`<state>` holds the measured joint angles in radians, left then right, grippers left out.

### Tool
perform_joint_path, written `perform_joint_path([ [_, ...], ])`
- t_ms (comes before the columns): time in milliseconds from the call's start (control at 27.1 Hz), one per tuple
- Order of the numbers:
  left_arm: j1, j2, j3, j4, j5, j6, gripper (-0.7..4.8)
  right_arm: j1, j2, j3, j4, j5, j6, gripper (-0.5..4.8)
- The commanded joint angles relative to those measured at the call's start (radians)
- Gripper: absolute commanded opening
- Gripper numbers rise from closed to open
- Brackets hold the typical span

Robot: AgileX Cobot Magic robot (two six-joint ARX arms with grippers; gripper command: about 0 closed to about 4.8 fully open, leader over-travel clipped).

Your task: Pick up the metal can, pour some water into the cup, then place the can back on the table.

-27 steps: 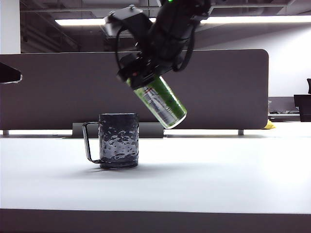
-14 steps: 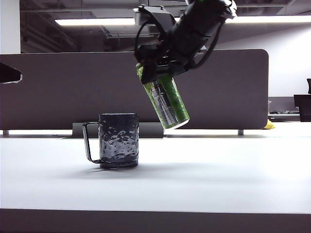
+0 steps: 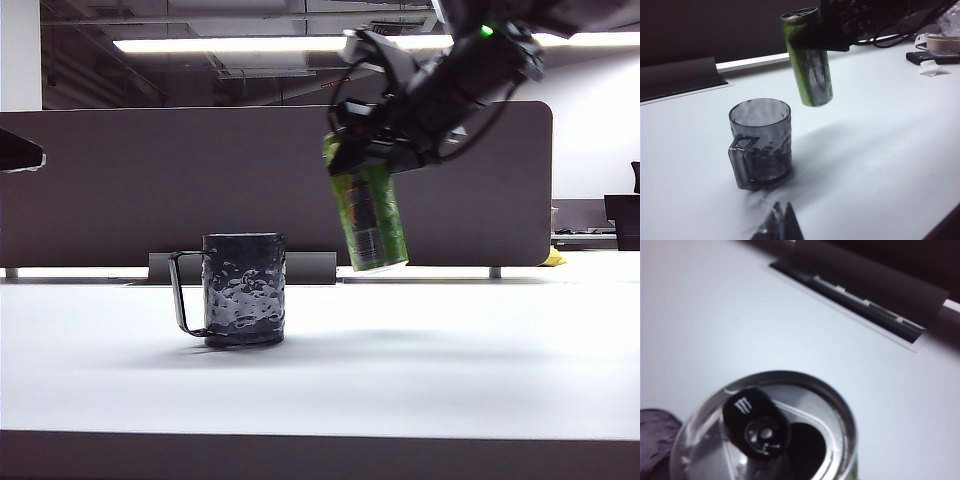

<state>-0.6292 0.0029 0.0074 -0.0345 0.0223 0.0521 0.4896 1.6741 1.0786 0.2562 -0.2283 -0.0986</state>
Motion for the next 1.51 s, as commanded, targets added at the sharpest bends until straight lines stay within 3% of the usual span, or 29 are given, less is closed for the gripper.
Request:
perform_joint_path([
  [37,0.002,0.001,0.001,0.013,0.0,0.0,-0.05,-0.027,-0.011,-0.046,0.179,-0.069,0.066,2.1],
  [590,0.002,0.001,0.001,0.014,0.0,0.0,-0.05,-0.092,-0.008,-0.344,0.644,-0.084,0.215,2.1],
  [1512,0.002,0.001,0.001,0.014,0.0,0.0,-0.05,-0.097,0.072,-0.384,0.68,-0.089,0.204,2.11],
])
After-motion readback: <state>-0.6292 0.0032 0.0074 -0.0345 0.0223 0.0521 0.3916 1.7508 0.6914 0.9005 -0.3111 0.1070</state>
